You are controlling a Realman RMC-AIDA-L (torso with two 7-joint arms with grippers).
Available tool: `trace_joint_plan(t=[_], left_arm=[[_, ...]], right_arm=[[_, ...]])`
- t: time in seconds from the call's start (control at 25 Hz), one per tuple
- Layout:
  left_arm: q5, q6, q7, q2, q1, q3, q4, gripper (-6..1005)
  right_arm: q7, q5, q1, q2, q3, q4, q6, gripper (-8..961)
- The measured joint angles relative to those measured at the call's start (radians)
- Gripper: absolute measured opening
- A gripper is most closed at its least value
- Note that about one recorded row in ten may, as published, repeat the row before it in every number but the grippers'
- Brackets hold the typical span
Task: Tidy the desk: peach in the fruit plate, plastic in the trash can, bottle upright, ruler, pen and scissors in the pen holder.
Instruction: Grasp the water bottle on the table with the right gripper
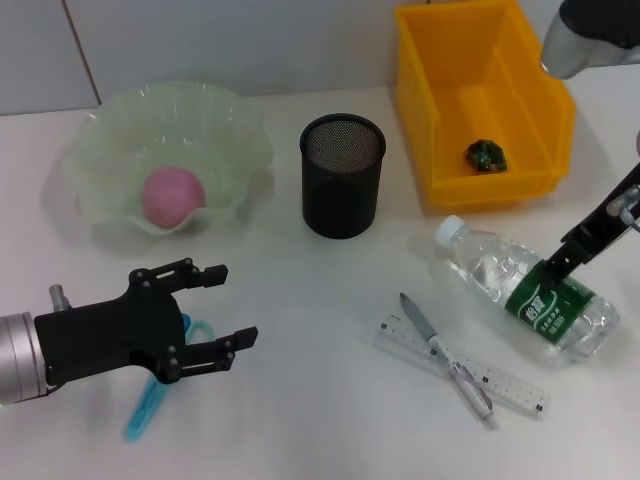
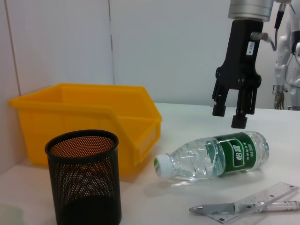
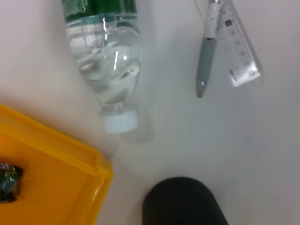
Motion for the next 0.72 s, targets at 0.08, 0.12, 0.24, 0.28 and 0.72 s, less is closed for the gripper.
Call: trace_joint_plan(t=[0.08,0.12,0.24,0.28,0.72], left_arm=[[0.000,0.000,0.000,0.000,-0.001,0.001,-0.001,792],[0.000,-0.001,-0.001,0.000,-0.001,0.001,-0.001,792],[0.000,-0.001,-0.003,0.001,-0.001,0.002,-0.001,792],[0.000,-0.001,-0.003,0.001,-0.001,0.002,-0.001,792],[0.002,-0.005,0.000,0.002,-0.001,0.004,-0.002,792]], right_arm=[[0.002,-0.002,-0.004,0.000,-0.006,0.000,0.008,801],[0.002,-0.001,-0.005,0.001,-0.006,-0.003,0.010,801],[0.002,0.003,-0.007,0.001,-0.008,-0.010,0.009,802],[0.002,0.003,-0.007,0.001,-0.008,-0.010,0.009,802],[0.006,0.003,-0.008,0.003,-0.039,0.051,0.043,802]])
